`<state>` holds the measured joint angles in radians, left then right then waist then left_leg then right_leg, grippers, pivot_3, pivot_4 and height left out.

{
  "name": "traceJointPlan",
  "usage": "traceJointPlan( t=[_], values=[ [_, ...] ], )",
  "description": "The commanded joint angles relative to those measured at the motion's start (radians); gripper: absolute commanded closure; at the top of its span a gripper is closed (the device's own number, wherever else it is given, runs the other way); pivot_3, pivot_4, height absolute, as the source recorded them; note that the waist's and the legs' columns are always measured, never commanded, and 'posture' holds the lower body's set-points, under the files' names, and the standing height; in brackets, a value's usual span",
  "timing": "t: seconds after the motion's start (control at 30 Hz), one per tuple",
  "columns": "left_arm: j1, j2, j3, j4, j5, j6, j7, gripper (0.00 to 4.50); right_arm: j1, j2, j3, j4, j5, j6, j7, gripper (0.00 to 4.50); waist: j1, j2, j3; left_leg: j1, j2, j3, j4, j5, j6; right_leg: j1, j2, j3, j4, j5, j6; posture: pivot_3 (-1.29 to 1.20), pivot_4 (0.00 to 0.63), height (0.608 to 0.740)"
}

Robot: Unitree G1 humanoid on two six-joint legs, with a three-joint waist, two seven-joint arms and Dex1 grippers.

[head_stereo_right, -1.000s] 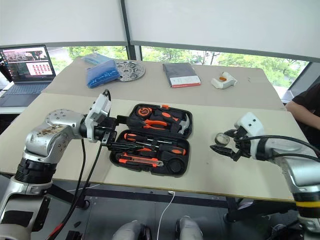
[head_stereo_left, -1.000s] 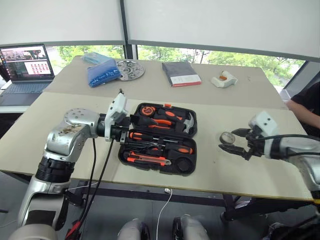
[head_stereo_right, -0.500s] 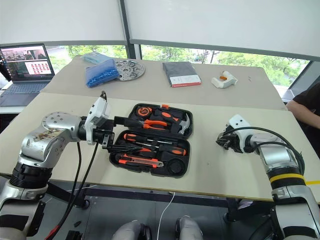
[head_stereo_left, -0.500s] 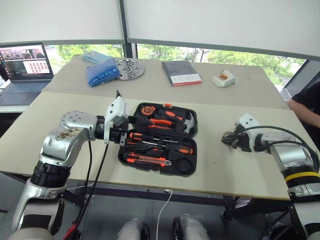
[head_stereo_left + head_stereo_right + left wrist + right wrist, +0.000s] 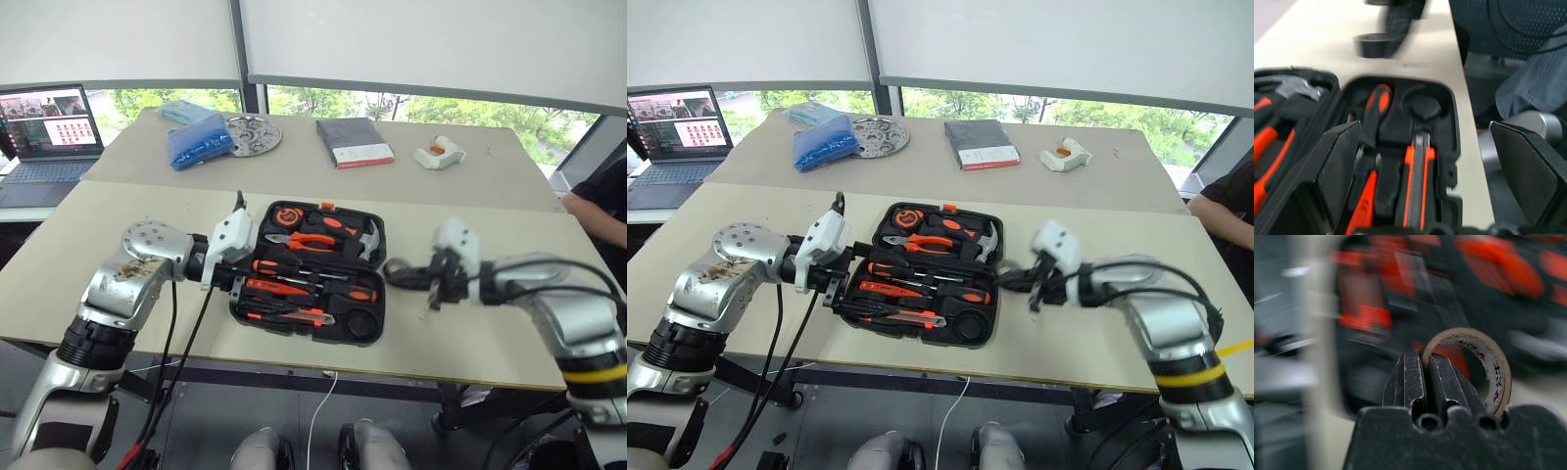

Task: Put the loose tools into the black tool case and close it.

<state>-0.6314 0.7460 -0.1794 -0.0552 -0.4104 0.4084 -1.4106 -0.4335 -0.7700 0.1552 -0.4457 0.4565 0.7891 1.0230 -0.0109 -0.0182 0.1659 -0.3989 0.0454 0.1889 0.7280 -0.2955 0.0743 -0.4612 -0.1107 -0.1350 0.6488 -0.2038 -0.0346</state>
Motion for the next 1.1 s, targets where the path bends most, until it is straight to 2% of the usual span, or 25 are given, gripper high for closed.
traceJointPlan(
  t=[0.03,0.27,0.33,0.4,0.53,0.63,0.83,0.93,1.0,1.03,1.07,1.1],
  values=[
    [-0.007,0.009,-0.004,-0.007,0.014,-0.038,-0.026,0.00,0.001,0.022,0.054,-0.092,0.005,0.065,-0.061,4.49,0.000,0.000,0.000,-0.001,-0.001,0.000,0.000,-0.001,-0.001,-0.001,-0.001,0.000,0.000,0.001,0.001,0.00,0.150,0.718],
    [-0.015,0.009,0.002,0.011,0.022,-0.046,-0.044,0.00,0.004,-0.014,0.165,-0.040,-0.096,0.051,-0.085,4.49,0.005,0.000,0.000,-0.002,-0.001,0.000,0.000,0.001,0.001,-0.002,-0.001,0.000,0.000,0.001,0.000,0.00,0.150,0.718],
    [-0.013,0.011,0.005,0.014,0.024,-0.049,-0.045,0.00,0.002,-0.032,0.173,-0.042,-0.101,0.051,-0.072,3.70,0.005,0.000,0.000,-0.002,-0.001,0.000,0.000,0.003,0.007,-0.002,0.000,0.000,0.000,0.001,0.000,0.00,0.150,0.718],
    [-0.010,0.012,0.007,0.015,0.026,-0.052,-0.045,0.00,0.002,-0.047,0.180,-0.047,-0.106,0.044,-0.060,3.27,0.005,0.000,0.000,-0.002,-0.001,0.000,0.000,0.004,0.007,-0.003,0.000,0.000,0.000,0.001,-0.001,0.00,0.150,0.718],
    [-0.006,0.009,0.009,0.020,0.033,-0.058,-0.038,0.00,0.003,-0.083,0.199,-0.075,-0.105,0.033,-0.019,1.91,0.005,0.000,0.000,-0.002,-0.001,0.000,0.000,0.004,0.007,-0.003,0.001,0.000,0.000,0.000,-0.001,0.00,0.150,0.718],
    [-0.007,0.002,0.009,0.022,0.036,-0.056,-0.032,0.00,0.004,-0.071,0.163,-0.090,-0.054,0.054,-0.004,0.88,0.006,0.000,0.000,-0.002,-0.001,0.000,0.000,0.004,0.007,-0.002,0.001,0.000,-0.001,0.000,-0.001,0.00,0.150,0.718],
    [0.007,0.010,0.045,0.080,0.058,-0.044,0.038,0.00,-0.038,-0.039,-0.009,-0.029,0.067,0.128,-0.031,0.88,0.005,0.000,0.000,-0.003,-0.001,0.000,0.000,0.004,0.007,-0.003,0.001,0.000,0.000,0.001,0.000,0.00,0.150,0.718],
    [0.029,0.033,0.101,0.181,0.088,-0.076,0.101,0.00,-0.031,-0.049,-0.101,0.024,0.094,0.135,-0.047,1.58,0.006,0.000,0.000,-0.003,0.000,0.000,0.000,0.004,0.007,-0.003,0.001,0.000,0.000,0.002,-0.001,0.00,0.150,0.718],
    [0.037,0.053,0.132,0.258,0.112,-0.108,0.134,0.50,-0.007,-0.070,-0.132,0.052,0.086,0.116,-0.046,2.33,0.006,0.000,0.000,-0.003,0.000,0.000,0.000,0.004,0.007,-0.003,0.001,-0.001,-0.001,0.002,-0.001,0.00,0.150,0.718],
    [0.038,0.066,0.146,0.300,0.123,-0.124,0.145,0.67,0.009,-0.080,-0.141,0.073,0.068,0.093,-0.050,2.56,0.006,0.000,0.000,-0.003,0.000,0.000,0.000,0.004,0.007,-0.003,0.001,-0.001,-0.001,0.002,-0.001,0.00,0.150,0.718],
    [0.037,0.079,0.155,0.336,0.137,-0.136,0.158,0.99,0.025,-0.087,-0.147,0.101,0.046,0.068,-0.057,2.88,0.006,0.000,0.000,-0.004,0.000,0.000,0.000,0.004,0.007,-0.004,0.001,-0.001,-0.001,0.001,-0.001,0.00,0.150,0.718],
    [0.033,0.087,0.156,0.372,0.153,-0.156,0.169,1.56,0.040,-0.091,-0.146,0.133,0.020,0.035,-0.065,3.41,0.006,-0.001,0.000,-0.004,0.000,0.000,0.000,0.004,0.007,-0.004,0.001,-0.001,-0.001,0.001,-0.001,0.00,0.150,0.718]
  ],
)
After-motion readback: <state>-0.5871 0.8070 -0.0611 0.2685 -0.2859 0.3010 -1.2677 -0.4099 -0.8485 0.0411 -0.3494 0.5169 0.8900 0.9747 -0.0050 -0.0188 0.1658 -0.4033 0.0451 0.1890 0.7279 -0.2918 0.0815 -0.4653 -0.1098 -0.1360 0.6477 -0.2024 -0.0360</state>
